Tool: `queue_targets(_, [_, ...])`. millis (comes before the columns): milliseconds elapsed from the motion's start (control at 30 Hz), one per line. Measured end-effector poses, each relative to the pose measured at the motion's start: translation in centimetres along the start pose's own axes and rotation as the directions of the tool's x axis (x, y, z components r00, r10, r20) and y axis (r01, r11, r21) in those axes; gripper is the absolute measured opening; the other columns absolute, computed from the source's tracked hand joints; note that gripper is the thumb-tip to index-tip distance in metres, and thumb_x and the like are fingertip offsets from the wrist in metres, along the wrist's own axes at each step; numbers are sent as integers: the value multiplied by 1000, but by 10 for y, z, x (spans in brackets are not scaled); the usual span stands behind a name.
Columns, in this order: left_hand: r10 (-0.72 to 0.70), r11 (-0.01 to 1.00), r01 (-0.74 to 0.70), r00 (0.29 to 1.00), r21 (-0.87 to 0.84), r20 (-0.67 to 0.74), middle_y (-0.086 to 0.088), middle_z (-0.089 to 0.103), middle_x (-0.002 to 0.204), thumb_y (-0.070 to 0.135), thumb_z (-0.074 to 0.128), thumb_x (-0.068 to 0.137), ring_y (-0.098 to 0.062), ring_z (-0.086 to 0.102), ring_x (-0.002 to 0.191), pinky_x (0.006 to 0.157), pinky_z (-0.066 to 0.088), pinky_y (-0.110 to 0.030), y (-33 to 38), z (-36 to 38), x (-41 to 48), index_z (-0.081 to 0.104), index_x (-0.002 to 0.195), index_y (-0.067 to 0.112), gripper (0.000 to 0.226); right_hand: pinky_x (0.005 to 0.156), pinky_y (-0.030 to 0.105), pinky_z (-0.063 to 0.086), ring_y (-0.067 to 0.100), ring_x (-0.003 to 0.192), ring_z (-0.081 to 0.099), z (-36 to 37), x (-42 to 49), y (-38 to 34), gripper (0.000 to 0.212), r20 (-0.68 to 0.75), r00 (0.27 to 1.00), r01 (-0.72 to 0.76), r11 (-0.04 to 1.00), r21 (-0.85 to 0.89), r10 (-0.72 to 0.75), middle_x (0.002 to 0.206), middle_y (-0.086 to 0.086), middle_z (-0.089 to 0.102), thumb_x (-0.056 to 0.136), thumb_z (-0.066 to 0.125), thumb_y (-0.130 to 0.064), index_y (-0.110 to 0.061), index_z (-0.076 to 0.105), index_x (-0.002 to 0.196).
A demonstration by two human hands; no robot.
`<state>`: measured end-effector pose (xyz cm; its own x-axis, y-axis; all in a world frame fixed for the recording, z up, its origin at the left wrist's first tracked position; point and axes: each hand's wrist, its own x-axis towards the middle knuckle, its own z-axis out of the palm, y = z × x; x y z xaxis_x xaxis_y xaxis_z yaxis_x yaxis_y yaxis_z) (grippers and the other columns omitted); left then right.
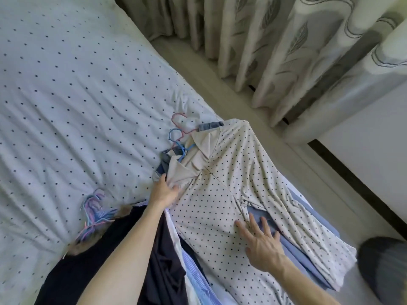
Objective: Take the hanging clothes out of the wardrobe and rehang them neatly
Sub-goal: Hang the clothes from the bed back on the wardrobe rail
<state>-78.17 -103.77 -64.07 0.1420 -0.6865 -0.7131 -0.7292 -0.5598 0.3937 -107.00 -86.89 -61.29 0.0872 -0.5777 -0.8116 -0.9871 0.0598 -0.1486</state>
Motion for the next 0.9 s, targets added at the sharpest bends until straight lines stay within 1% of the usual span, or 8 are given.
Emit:
queue_targets(133, [-43, 999, 43, 999, 15, -8, -12, 55, 138, 33, 53, 100, -37, 53, 124, 91, 40, -35, -6, 14, 13, 36, 147, 13, 54, 115, 68, 8, 37, 148, -23, 8, 4, 4, 81, 27, 1000, -4, 999, 46, 3, 161, -5, -29, 99, 46, -30, -48, -13, 152])
queue_targets(300, [-39, 999, 37, 991, -16, -125, -13, 61, 132, 27, 46, 102, -38, 57, 116, 92, 44, -41, -14, 21, 7, 45, 141, 18, 40, 117, 64, 12, 33, 151, -15, -4, 3, 7, 71, 86, 996, -15, 988, 152, 2, 165, -7, -18, 98, 44, -34, -47, 2, 154])
queue_targets(467, [-1, 998, -3, 998, -60, -67, -6, 61, 132, 29, 50, 99, -37, 57, 119, 96, 46, -43, -4, 12, -15, 44, 143, 25, 45, 123, 39, 15, 28, 153, 5, -23, -14, 1, 57, 92, 996, -39, 956, 291, 12, 166, 1, 7, 100, 41, -41, -34, 25, 154])
queue_targets(567, [83, 994, -87, 995, -68, -61, -10, 64, 98, 24, 43, 104, -37, 61, 96, 78, 46, -40, 7, 23, -50, 58, 109, 9, 22, 117, 30, 21, 22, 149, 24, -32, -36, -7, 56, 5, 999, -42, 918, 393, 44, 162, 1, 24, 101, 43, -42, -24, 32, 153])
queue_targets(633, [147, 986, -151, 988, -74, -53, -2, 57, 76, 25, 44, 105, -30, 56, 77, 60, 39, -34, 17, 31, -86, 50, 82, 12, 27, 114, 29, 29, 18, 144, 35, -34, -52, -13, 57, -70, 994, -33, 851, 524, 82, 159, -2, 34, 99, 46, -48, -28, 36, 151])
queue_targets(700, [234, 970, -233, 972, -67, 16, 5, 52, 68, 28, 46, 104, -20, 51, 66, 53, 32, -28, 27, 41, -123, 47, 76, 17, 30, 106, 26, 40, 11, 133, 49, -36, -68, -19, 57, -110, 988, -5, 725, 688, 111, 152, -6, 44, 97, 50, -54, -31, 40, 149])
queue_targets(800, [405, 913, -406, 899, -33, 166, 3, 60, 70, 37, 51, 102, -23, 58, 70, 60, 37, -31, 45, 64, -176, 56, 86, 17, 26, 83, 13, 51, -6, 103, 63, -47, -93, -31, 54, -169, 969, 74, 443, 894, 179, 129, -10, 62, 93, 58, -56, -29, 51, 139])
queue_targets(900, [503, 846, -532, 818, 32, 279, 1, 74, 91, 55, 48, 98, -20, 66, 85, 66, 46, -30, 64, 85, -228, 64, 108, 26, 34, 81, 31, 57, 5, 88, 69, -47, -112, -24, 31, -258, 895, 111, 378, 919, 364, 99, -7, 73, 92, 64, -47, -21, 68, 108])
